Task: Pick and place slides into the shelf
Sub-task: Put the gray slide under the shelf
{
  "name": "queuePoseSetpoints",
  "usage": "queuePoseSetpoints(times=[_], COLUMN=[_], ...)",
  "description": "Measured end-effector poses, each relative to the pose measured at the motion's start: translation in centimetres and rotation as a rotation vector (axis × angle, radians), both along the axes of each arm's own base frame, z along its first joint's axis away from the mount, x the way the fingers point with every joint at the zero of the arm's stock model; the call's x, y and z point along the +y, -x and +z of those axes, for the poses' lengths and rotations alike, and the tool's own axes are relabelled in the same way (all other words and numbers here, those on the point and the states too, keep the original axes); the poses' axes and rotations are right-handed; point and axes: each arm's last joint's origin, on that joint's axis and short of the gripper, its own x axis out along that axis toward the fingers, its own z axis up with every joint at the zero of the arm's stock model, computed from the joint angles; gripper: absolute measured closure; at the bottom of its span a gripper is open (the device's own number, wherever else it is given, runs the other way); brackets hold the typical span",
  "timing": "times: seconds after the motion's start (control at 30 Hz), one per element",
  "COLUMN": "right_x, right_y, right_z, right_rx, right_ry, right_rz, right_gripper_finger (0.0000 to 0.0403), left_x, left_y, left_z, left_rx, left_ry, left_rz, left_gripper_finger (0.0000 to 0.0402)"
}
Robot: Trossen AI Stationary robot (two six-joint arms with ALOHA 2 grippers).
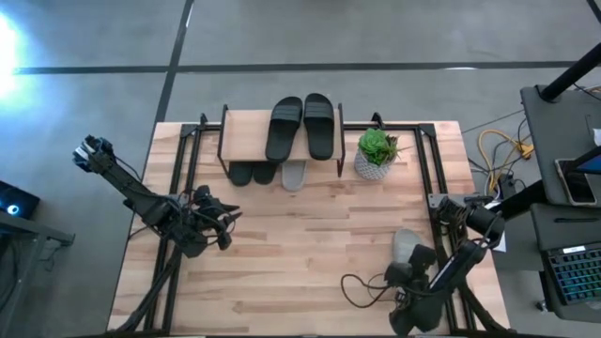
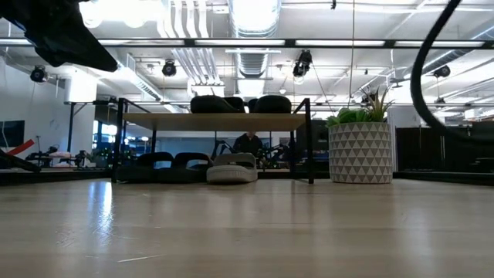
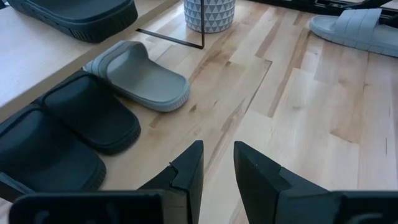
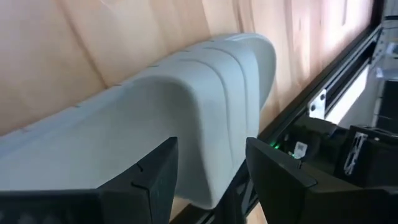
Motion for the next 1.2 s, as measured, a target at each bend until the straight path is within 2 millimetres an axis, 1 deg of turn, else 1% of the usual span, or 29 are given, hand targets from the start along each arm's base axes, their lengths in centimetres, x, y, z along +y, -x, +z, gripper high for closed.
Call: queuePoseSetpoints(times=[0.23,0.3,0.37,0.47,0.57,0.63,0.67,0.77,1.03,1.1,1.2], right_x=[-1.0,-1.5,-2.1,-3.1,-4.1,-4.7,-4.9,-5.9,-8.8,-9.9,-11.6], right_y=[0.5,0.3,-0.1,-0.8,-1.7,-2.3,-2.8,-4.9,-12.7,-14.5,-16.7], right_z=[-1.3,-1.4,-1.6,-1.9,-2.4,-2.5,-2.4,-1.8,2.1,2.6,2.6], right_rx=[0.031,0.047,0.044,0.042,0.041,0.04,0.035,-0.017,-0.266,-0.31,-0.344], right_ry=[0.043,0.066,0.095,0.127,0.116,0.118,0.117,0.129,0.198,0.218,0.218], right_rz=[-0.002,0.025,0.054,0.069,0.036,0.025,0.031,0.069,0.267,0.307,0.353], right_gripper_finger=[0.0223,0.0226,0.0237,0.0275,0.0331,0.0371,0.0382,0.0389,0.0393,0.0393,0.0393], left_x=[0.0,0.0,0.0,0.0,0.0,-0.1,0.0,0.0,0.0,0.0,0.0], left_y=[0.0,0.0,0.0,0.0,0.0,0.0,0.0,0.0,0.0,0.0,0.0], left_z=[0.0,0.0,0.0,0.0,0.0,0.0,0.0,0.0,0.0,0.0,0.0], left_rx=[0.008,0.009,0.009,0.01,0.01,0.009,0.01,0.009,0.009,0.009,0.01], left_ry=[0.009,0.012,0.012,0.012,0.012,0.012,0.012,0.012,0.012,0.013,0.012], left_rz=[-0.009,-0.011,-0.011,-0.011,-0.011,-0.011,-0.011,-0.011,-0.011,-0.011,-0.011], left_gripper_finger=[0.0326,0.0326,0.0326,0.0326,0.0326,0.0326,0.0326,0.0326,0.0326,0.0326,0.0326])
